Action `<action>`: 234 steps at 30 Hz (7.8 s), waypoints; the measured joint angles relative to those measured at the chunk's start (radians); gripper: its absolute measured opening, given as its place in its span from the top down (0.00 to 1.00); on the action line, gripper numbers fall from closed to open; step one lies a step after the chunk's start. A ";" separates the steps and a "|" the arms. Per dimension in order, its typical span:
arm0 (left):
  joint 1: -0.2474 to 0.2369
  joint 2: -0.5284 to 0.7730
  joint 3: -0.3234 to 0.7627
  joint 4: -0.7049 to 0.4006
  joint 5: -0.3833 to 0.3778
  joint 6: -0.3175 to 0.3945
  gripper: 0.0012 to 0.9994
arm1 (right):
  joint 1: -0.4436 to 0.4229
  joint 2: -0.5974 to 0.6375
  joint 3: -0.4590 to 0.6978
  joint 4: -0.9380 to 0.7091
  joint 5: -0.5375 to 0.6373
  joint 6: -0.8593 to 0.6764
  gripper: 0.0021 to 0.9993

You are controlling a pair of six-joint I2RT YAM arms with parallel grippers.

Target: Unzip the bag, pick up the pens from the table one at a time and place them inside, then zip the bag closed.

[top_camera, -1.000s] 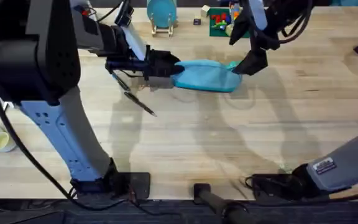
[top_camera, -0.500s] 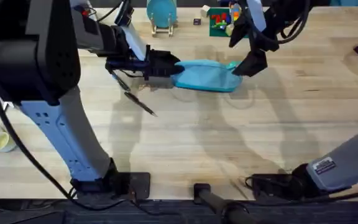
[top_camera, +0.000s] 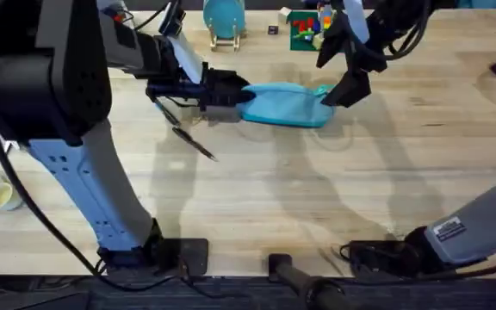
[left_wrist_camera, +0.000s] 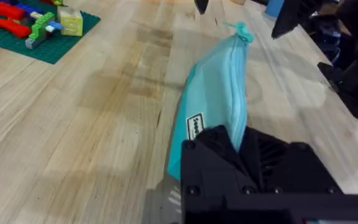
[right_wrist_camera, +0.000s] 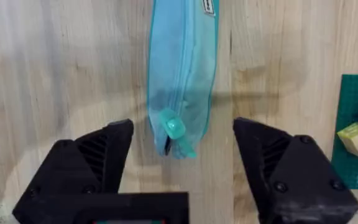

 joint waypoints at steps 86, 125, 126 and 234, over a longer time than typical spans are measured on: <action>0.002 0.000 0.000 0.000 0.000 0.000 0.96 | 0.055 0.008 0.000 -0.001 0.024 0.008 0.97; 0.010 0.000 0.000 -0.003 0.000 0.000 0.96 | 0.308 0.008 0.000 0.198 0.092 0.009 0.97; 0.010 0.000 0.000 -0.003 0.000 0.000 0.96 | 0.310 0.008 0.000 0.199 0.094 0.009 0.97; 0.008 0.000 0.000 -0.003 0.004 -0.004 0.01 | 0.269 -0.493 0.000 -0.060 0.199 0.634 0.00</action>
